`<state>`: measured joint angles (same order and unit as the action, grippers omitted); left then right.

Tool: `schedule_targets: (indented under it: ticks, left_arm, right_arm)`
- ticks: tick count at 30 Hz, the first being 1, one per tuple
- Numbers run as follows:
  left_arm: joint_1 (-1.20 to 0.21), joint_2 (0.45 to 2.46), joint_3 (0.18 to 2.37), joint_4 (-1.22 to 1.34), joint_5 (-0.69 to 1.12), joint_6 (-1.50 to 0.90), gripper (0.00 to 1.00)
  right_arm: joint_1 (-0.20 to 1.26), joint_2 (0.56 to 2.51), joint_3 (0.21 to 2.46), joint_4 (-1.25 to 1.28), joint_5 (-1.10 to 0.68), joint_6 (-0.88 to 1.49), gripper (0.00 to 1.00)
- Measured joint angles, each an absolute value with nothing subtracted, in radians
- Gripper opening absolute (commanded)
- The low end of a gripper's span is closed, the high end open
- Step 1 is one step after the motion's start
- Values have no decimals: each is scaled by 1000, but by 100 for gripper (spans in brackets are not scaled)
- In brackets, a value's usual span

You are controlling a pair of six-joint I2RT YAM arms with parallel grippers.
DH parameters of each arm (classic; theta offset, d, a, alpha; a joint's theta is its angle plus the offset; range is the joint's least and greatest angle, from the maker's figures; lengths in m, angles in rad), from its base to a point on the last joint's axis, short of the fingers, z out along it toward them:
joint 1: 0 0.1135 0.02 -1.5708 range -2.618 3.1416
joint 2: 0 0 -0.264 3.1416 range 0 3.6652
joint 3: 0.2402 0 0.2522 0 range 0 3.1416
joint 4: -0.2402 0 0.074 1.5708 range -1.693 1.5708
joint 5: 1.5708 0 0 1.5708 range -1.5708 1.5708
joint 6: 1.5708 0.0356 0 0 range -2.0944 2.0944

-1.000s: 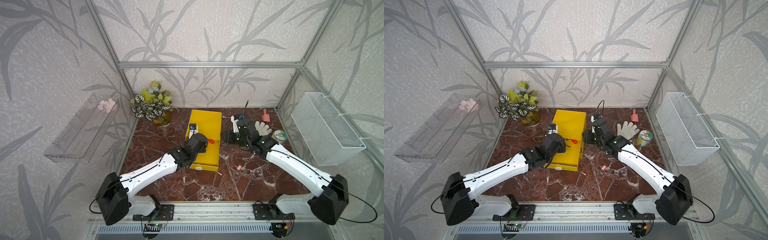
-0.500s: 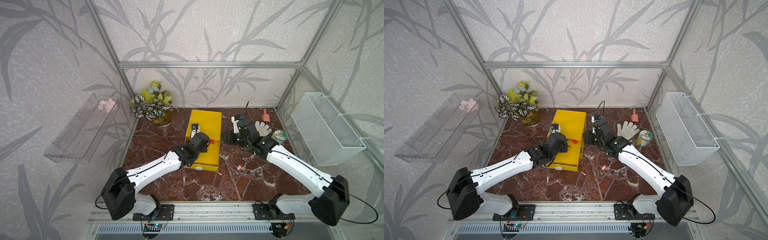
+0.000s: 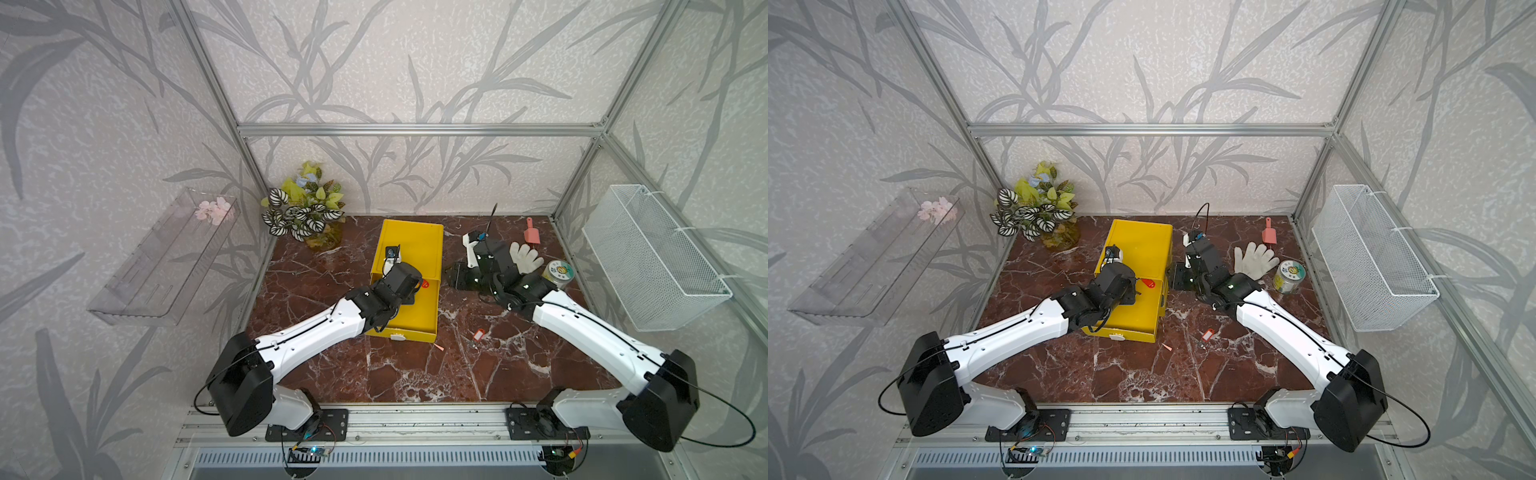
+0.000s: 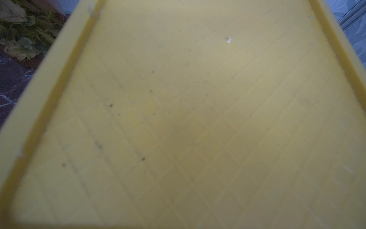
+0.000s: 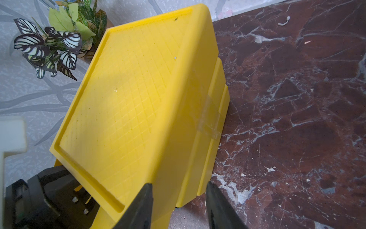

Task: Take the keys out of the drawer
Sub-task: Pick up the key from the drawer.

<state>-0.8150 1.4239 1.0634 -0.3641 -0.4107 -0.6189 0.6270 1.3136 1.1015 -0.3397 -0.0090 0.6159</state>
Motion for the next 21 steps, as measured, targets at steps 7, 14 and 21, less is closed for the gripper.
schedule_targets:
  ticks: [7, 14, 21]
  left_arm:
    - [-815, 1438, 1076, -374, -416, -603, 11]
    - [-815, 1438, 1079, -386, -418, -596, 4]
    - [-815, 1401, 1080, -392, -417, -595, 0]
  right_arm:
    - [622, 1312, 1101, -339, -9, 616, 47]
    - [622, 1304, 1096, -339, -8, 616, 46]
    - [622, 1295, 1096, -339, -3, 616, 46]
